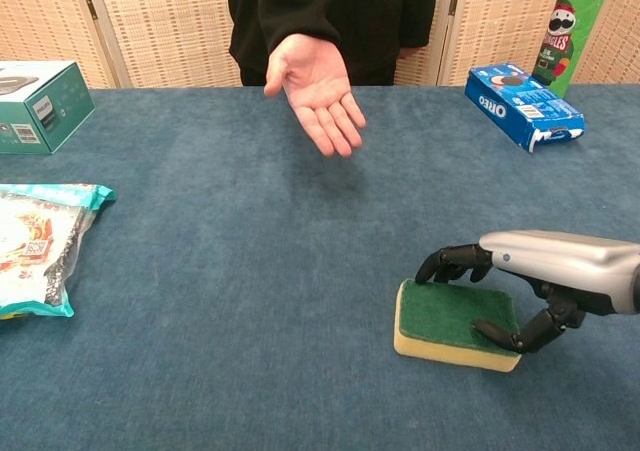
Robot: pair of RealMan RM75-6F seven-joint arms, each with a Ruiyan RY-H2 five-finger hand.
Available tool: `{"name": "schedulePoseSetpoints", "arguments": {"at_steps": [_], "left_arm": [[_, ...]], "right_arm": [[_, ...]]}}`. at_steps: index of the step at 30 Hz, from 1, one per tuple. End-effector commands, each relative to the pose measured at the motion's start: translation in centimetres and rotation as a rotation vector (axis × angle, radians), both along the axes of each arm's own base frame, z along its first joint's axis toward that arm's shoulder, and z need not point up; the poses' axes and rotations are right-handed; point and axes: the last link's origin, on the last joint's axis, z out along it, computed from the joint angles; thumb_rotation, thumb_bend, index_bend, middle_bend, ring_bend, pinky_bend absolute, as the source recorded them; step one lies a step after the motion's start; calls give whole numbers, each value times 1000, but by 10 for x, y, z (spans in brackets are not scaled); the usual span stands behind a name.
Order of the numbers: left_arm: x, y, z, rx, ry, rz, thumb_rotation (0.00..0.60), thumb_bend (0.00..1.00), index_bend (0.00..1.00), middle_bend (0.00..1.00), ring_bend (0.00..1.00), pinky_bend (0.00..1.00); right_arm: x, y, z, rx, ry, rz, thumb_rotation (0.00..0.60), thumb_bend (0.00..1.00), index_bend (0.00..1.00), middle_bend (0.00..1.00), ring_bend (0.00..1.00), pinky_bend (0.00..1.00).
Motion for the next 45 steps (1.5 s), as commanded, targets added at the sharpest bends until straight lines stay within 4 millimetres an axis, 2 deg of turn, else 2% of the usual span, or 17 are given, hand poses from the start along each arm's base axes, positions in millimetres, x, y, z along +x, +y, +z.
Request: {"name": "schedulePoseSetpoints", "arguments": {"at_steps": [1,4,9,13,16,20,25,34,45], "left_arm": [[3,-17,16,54,-39,-39,600,166,133,96,38,198],[1,-18,18,57,-42,-40,600,166,133,96,38,198],[-2,-10,12,38,22,-8,600,166,131,96,38,198],[0,-5,4,17,59,-5,600,166,130,96,38,198],[3,-1,-3,-2,86,-20,600,166,130,96,38,198],[5,3,-12,-27,119,-31,600,166,129,96,38,198],[13,5,-23,-46,157,-74,600,166,128,96,38,198],[16,4,-32,-56,189,-105,600,165,125,96,38,197],[12,16,-40,-87,207,-81,600,166,124,96,38,198]], "right_arm": [[4,-3,12,-30,-14,15,600,377,168,176,147,102],[13,-4,39,-121,-48,58,600,354,106,115,85,32],[16,11,105,-367,-77,158,600,278,93,90,53,4],[-8,36,141,-474,-43,175,600,238,86,75,34,0],[-40,59,157,-519,3,165,600,214,79,59,12,0],[-74,79,162,-569,52,139,600,209,63,39,1,0],[-98,87,158,-629,100,97,600,206,52,25,0,0],[-102,85,163,-704,127,69,600,205,29,12,0,0],[-107,79,168,-729,154,27,600,204,29,12,0,0]]}}
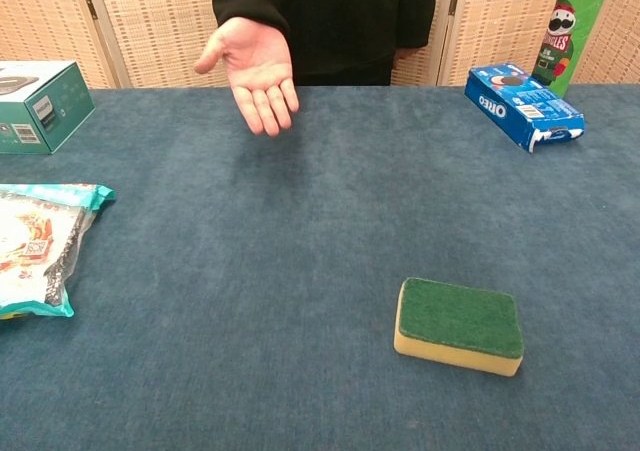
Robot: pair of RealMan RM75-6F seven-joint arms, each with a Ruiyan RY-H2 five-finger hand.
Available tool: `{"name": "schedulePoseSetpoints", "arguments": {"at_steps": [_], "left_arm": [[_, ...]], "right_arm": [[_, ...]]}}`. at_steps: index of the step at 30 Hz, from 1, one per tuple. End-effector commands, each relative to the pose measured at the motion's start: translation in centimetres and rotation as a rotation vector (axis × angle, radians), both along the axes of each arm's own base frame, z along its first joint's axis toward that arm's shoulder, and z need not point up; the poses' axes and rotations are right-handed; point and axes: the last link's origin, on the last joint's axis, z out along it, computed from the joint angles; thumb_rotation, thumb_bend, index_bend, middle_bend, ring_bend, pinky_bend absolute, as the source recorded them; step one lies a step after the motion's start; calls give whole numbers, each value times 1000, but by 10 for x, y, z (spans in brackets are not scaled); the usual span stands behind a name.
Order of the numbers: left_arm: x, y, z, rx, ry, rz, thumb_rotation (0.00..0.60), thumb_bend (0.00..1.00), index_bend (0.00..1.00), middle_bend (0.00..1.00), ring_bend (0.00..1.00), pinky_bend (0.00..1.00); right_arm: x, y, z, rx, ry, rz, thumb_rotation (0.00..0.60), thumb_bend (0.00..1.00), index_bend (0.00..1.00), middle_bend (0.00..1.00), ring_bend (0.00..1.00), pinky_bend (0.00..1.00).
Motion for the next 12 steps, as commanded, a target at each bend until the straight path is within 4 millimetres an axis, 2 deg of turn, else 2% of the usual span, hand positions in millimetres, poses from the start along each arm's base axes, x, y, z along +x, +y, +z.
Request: {"name": "schedulePoseSetpoints", "arguments": {"at_steps": [1,12], "left_arm": [[2,1,0,3,1,-7,600,166,124,96,38,198],[2,4,-6,-20,9,-7,600,165,125,96,38,198]], "right_arm": [[-1,0,0,-1,8,-4,600,205,29,12,0,0],[-4,-2,1,11,5,-35,600,205,29,12,0,0]]}}
